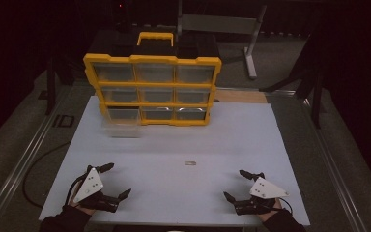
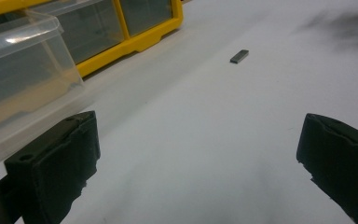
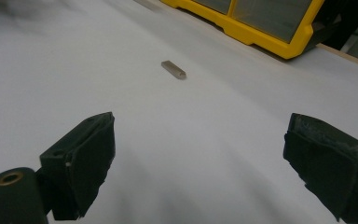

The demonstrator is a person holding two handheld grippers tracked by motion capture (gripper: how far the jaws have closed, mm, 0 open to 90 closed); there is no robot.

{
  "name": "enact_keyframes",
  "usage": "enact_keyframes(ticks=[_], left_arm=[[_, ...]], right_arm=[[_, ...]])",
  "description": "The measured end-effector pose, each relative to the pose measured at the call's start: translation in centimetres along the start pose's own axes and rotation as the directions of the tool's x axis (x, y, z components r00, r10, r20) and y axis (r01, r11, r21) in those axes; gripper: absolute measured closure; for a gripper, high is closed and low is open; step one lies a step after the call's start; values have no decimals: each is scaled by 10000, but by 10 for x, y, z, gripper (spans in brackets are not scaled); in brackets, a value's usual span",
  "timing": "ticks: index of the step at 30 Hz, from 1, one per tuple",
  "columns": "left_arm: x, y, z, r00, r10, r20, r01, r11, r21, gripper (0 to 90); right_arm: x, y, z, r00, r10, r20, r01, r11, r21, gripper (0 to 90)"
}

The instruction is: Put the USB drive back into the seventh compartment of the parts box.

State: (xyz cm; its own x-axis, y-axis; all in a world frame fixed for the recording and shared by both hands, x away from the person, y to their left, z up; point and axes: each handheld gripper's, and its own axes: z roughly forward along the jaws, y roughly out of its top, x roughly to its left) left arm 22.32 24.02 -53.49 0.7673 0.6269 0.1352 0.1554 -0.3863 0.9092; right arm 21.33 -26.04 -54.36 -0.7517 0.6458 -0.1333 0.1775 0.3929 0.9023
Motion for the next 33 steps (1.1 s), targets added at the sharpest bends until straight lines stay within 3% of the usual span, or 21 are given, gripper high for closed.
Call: enact_keyframes(ticks=[22, 33], left_arm=[[-2, 3, 4, 9999, -20, 113, 14, 9986, 532, 4], [0, 20, -1, 9995, -176, 277, 163, 9988, 466, 3]], right_arm=[[2, 1, 0, 10000, -79, 13, 79, 9999, -70, 93], [4, 3, 2, 9999, -120, -3, 120, 9999, -76, 93]])
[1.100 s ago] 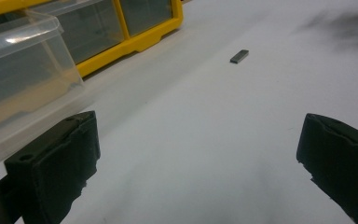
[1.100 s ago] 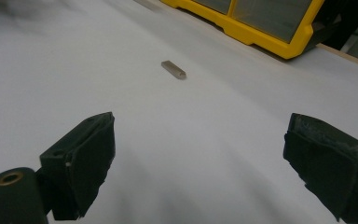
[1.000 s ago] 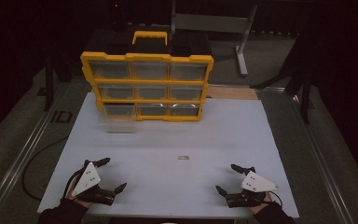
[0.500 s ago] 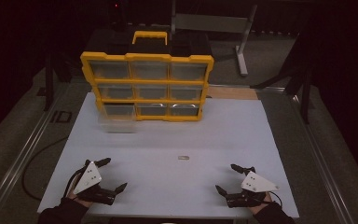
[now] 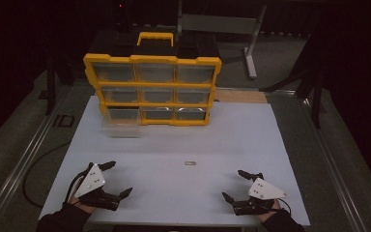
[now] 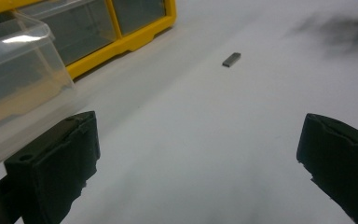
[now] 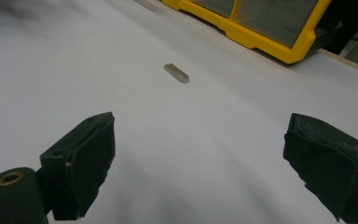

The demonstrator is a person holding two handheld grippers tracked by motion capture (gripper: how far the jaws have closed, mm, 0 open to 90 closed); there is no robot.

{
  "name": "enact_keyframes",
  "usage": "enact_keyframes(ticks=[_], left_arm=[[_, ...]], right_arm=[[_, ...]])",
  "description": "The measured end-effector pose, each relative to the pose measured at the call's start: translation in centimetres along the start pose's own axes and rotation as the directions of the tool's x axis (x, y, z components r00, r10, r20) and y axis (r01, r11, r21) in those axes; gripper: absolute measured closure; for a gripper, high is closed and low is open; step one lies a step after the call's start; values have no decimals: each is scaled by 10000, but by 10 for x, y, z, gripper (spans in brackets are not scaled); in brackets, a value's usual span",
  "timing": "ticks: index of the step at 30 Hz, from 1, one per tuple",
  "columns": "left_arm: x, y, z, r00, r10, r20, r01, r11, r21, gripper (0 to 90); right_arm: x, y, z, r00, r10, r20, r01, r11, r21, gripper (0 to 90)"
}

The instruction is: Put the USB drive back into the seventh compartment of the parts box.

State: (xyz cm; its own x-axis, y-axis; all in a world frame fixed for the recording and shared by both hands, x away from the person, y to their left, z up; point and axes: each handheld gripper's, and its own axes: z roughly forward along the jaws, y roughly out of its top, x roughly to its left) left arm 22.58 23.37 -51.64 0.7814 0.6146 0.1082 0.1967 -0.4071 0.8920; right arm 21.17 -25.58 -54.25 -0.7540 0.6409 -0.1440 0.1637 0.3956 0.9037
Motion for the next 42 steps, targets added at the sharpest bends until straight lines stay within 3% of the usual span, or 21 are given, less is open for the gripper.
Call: enact_keyframes(ticks=[4, 6, 9, 13, 20, 22, 25, 30, 31, 32, 33, 35, 40, 42], left_arm=[[2, 8, -3, 9999, -12, 169, 14, 10000, -83, 3], [3, 14, -2, 9992, 387, 36, -388, 9991, 191, 3], [6, 17, -1, 9994, 218, 282, -221, 9997, 72, 3], [8, 23, 3, 9987, 321, 408, -337, 9986, 404, 3], [12, 34, 6, 9971, 112, 756, -155, 9983, 565, 3], [12, 39, 8, 9951, 317, 941, -389, 9964, 758, 3], [13, 43, 10, 9952, 339, 916, -408, 9964, 745, 3], [16, 58, 12, 9928, 391, 1131, -469, 9966, 673, 3], [16, 62, 12, 9931, 519, 1055, -600, 9953, 759, 3], [17, 69, 12, 9935, 826, 786, -867, 9950, 504, 3], [17, 69, 12, 9935, 826, 786, -867, 9950, 504, 3], [20, 78, 12, 9916, 584, 1152, -662, 9957, 647, 3], [21, 97, 17, 9870, 926, 1312, -998, 9938, 493, 3], [23, 103, 23, 9855, 864, 1458, -967, 9932, 645, 3]], right_arm=[[0, 0, 0, 10000, -1, -22, 1, 10000, -7, 93], [0, 0, 0, 10000, 68, 9, -68, 10000, -13, 93], [1, 1, 0, 10000, 25, 3, -25, 10000, -18, 93], [1, 1, 0, 10000, 16, -70, -17, 10000, -36, 93], [1, 1, -1, 10000, 58, -75, -59, 9999, -86, 93], [1, 1, 0, 10000, 70, -57, -71, 10000, -69, 93], [0, 2, -1, 10000, 84, -28, -84, 9999, -146, 93], [0, 1, -1, 10000, 81, -15, -81, 9998, -162, 93], [0, 2, -1, 9999, 94, -55, -95, 9998, -169, 93], [0, 2, -1, 9999, 129, -46, -130, 9998, -138, 93], [0, 1, -1, 9999, 101, 6, -101, 9998, -154, 93], [0, 2, -2, 9999, 132, 19, -132, 9997, -187, 94], [0, 3, -1, 9998, 179, -53, -180, 9996, -220, 94], [0, 3, -1, 9997, 232, -115, -235, 9994, -244, 94]])
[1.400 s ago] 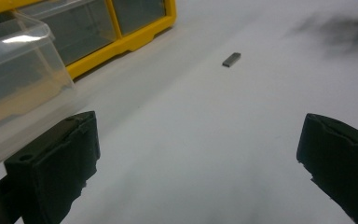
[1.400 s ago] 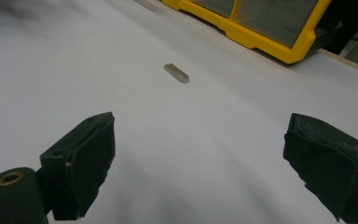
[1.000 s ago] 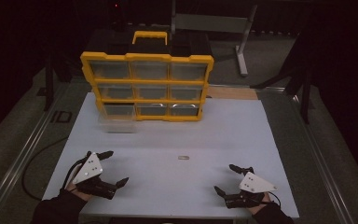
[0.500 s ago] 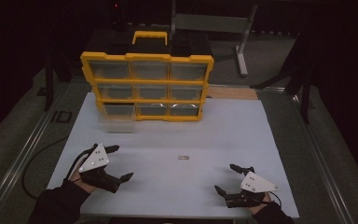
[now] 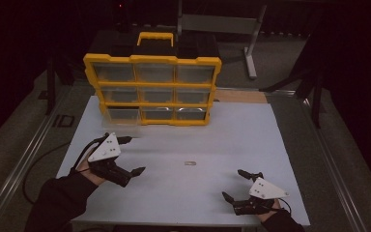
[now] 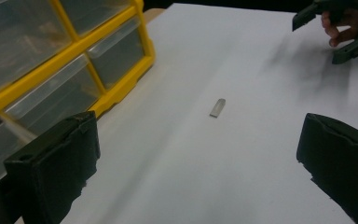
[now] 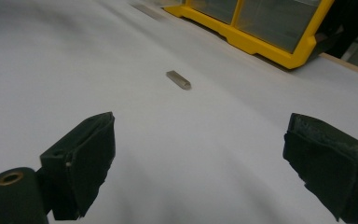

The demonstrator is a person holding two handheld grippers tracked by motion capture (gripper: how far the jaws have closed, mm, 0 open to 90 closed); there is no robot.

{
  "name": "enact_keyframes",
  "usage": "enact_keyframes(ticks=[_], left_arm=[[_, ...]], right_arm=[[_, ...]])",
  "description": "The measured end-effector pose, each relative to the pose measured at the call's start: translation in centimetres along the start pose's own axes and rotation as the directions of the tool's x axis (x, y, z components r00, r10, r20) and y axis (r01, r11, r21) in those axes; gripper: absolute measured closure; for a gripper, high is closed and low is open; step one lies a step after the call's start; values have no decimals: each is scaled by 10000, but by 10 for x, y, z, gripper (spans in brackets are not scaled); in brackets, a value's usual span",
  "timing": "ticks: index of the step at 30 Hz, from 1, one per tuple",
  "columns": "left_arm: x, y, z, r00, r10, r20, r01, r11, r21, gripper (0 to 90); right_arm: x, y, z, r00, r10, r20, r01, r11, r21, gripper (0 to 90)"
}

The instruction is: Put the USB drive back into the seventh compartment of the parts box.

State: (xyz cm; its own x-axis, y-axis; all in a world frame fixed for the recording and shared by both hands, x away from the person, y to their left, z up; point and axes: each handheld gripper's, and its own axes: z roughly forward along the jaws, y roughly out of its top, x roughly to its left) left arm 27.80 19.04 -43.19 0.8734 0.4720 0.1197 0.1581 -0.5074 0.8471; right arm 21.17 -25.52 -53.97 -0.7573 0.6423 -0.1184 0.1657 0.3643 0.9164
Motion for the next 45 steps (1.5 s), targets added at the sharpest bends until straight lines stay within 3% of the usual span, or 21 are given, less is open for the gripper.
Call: enact_keyframes(ticks=[1, 2, 4, 5, 6, 8, 10, 11, 13, 15, 16, 18, 22, 26, 30, 32, 33, 35, 37, 45], left_arm=[[1, 3, 3, 10000, 39, 53, -39, 10000, 68, 3], [1, 8, 8, 9992, 172, 356, -171, 9998, -50, 3], [1, 8, 8, 9992, 172, 356, -171, 9998, -50, 4], [3, 14, 15, 9987, 502, 101, -503, 9987, 108, 4], [4, 15, 18, 9989, 468, 101, -469, 9989, 87, 4], [9, 20, 24, 9981, 192, 579, -201, 9997, 158, 4], [9, 23, 31, 9966, 527, 639, -565, 9966, 597, 4], [9, 25, 35, 9967, 447, 681, -473, 9982, 364, 3], [10, 30, 42, 9936, 468, 1030, -542, 9961, 697, 3], [9, 33, 45, 9944, 535, 916, -577, 9974, 437, 4], [8, 38, 51, 9919, 776, 1002, -837, 9947, 588, 4], [10, 42, 59, 9877, 504, 1483, -622, 9952, 757, 4], [6, 49, 73, 9814, 1174, 1522, -1375, 9820, 1292, 4], [6, 55, 85, 9761, 852, 1997, -1117, 9858, 1255, 4], [1, 60, 99, 9685, 1176, 2195, -1557, 9739, 1652, 4], [1, 63, 106, 9662, 961, 2393, -1412, 9736, 1793, 4], [1, 64, 109, 9633, 1142, 2430, -1616, 9693, 1852, 3], [1, 67, 114, 9633, 1170, 2415, -1668, 9660, 1976, 3], [1, 68, 118, 9559, 1213, 2675, -1781, 9636, 1996, 4], [-4, 67, 135, 9491, 1455, 2794, -2204, 9403, 2592, 4]], right_arm=[[0, 1, 0, 10000, 32, 66, -31, 10000, -33, 93], [0, 1, -1, 10000, 81, -37, -81, 9999, -122, 94], [0, 1, -1, 10000, 66, -25, -66, 9999, -110, 94], [0, 1, 0, 10000, -50, 12, 51, 10000, -86, 94], [0, 1, 0, 10000, 26, -65, -27, 9999, -99, 94], [0, 0, 0, 10000, -67, 14, 67, 10000, -30, 94], [0, -1, 1, 10000, -23, -71, 23, 10000, -11, 94], [0, -1, 1, 10000, -68, -45, 68, 10000, 7, 94], [0, 0, 1, 10000, -39, -42, 38, 10000, -9, 94], [0, -1, 1, 10000, 12, -41, -12, 10000, -22, 94], [-1, -1, 1, 10000, 51, -12, -51, 10000, -15, 94], [-1, -1, 1, 10000, 23, 18, -23, 10000, 7, 94], [-2, -1, 1, 10000, 40, 42, -40, 10000, -21, 93], [-3, -2, 0, 9999, 117, 3, -117, 9999, -44, 94], [-3, -2, 0, 9999, 142, -66, -143, 9998, -125, 94], [-3, -2, 1, 9998, 196, -71, -196, 9998, -57, 94], [-3, -1, 1, 9998, 191, -77, -192, 9998, -82, 94], [-3, -1, 1, 9998, 192, -92, -193, 9998, -50, 94], [-3, -1, 1, 9998, 172, -102, -174, 9998, -124, 94], [-2, -1, 1, 9998, 131, -173, -133, 9998, -113, 94]])
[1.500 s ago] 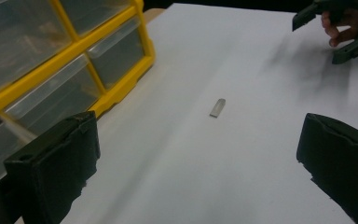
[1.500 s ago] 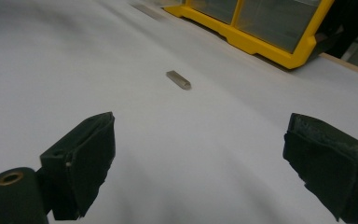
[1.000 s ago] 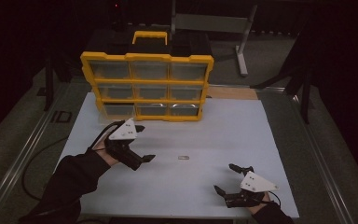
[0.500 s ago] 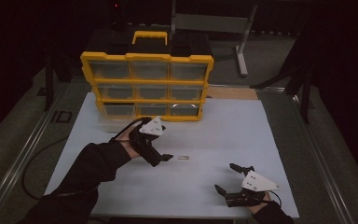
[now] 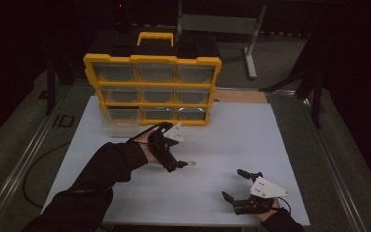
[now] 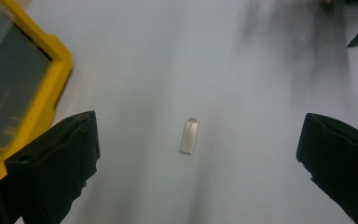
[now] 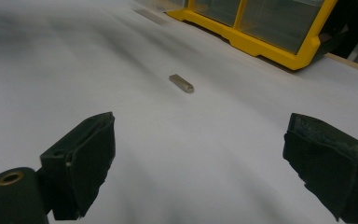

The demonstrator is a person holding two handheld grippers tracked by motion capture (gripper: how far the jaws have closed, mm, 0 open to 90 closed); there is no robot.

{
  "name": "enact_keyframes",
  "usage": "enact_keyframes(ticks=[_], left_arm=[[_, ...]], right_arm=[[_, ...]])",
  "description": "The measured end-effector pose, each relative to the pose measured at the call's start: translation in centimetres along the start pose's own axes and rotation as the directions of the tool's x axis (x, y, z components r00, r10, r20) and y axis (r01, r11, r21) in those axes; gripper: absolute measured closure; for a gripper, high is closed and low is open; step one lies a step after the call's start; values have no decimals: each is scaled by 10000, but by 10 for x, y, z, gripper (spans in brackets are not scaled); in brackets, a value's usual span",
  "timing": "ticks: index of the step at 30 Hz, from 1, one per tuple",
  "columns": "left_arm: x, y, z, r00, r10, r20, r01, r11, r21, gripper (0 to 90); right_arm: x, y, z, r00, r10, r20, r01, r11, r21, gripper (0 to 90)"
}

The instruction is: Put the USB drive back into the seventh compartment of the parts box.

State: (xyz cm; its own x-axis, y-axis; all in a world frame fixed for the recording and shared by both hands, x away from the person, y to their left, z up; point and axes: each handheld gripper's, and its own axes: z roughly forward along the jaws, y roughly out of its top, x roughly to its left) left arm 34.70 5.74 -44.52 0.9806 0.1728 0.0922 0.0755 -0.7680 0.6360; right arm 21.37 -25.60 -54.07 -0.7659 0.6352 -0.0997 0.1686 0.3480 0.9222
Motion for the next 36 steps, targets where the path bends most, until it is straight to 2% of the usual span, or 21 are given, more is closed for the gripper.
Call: enact_keyframes(ticks=[3, 4, 6, 8, 11, 14, 16, 20, 22, 23, 25, 27, 32, 36], left_arm=[[0, -1, 6, 9999, -115, 127, 114, 9999, 22, 4], [0, -1, 8, 9998, -2, 186, -1, 9999, 142, 4], [1, -3, 14, 9994, -145, 311, 137, 9995, 285, 4], [2, -5, 19, 9991, 26, 417, -49, 9985, 554, 4], [4, -7, 26, 9986, -70, 523, 34, 9976, 696, 5], [5, -8, 31, 9980, -57, 625, 23, 9985, 541, 37], [5, -9, 35, 9974, 86, 717, -132, 9979, 642, 42], [6, -10, 43, 9965, 41, 836, -96, 9978, 658, 85], [5, -10, 47, 9975, 174, 681, -220, 9975, 674, 96], [5, -11, 49, 9971, 155, 739, -204, 9977, 650, 100], [6, -12, 52, 9969, 146, 775, -200, 9974, 687, 141], [7, -13, 56, 9978, 206, 625, -253, 9968, 756, 153], [11, -15, 62, 9959, 42, 898, -113, 9969, 784, 254], [12, -16, 67, 9957, -115, 918, 30, 9958, 920, 321]], right_arm=[[0, 1, 0, 10000, 69, -27, -69, 10000, -72, 94], [0, 1, 0, 10000, 62, -11, -62, 10000, -64, 94], [1, 0, 0, 10000, 20, -25, -20, 10000, -14, 94], [0, 0, 1, 10000, 35, -39, -35, 10000, -23, 94], [1, 0, 1, 10000, -34, -23, 34, 10000, 23, 95], [0, 0, 1, 10000, -3, -27, 4, 10000, 20, 95], [0, 0, 1, 10000, 4, -47, -4, 10000, 19, 95], [1, 0, 1, 10000, 11, -49, -11, 10000, 21, 95], [1, 0, 1, 10000, 9, -78, -9, 10000, 47, 95], [1, 0, 2, 10000, 32, -73, -32, 10000, 56, 95], [1, 0, 2, 10000, 39, -86, -38, 10000, 58, 95], [1, 0, 2, 9999, -9, -123, 10, 10000, 85, 96], [1, 1, 2, 9999, -42, -127, 43, 10000, 34, 96], [1, 1, 2, 9999, -36, -167, 37, 10000, 45, 97]])
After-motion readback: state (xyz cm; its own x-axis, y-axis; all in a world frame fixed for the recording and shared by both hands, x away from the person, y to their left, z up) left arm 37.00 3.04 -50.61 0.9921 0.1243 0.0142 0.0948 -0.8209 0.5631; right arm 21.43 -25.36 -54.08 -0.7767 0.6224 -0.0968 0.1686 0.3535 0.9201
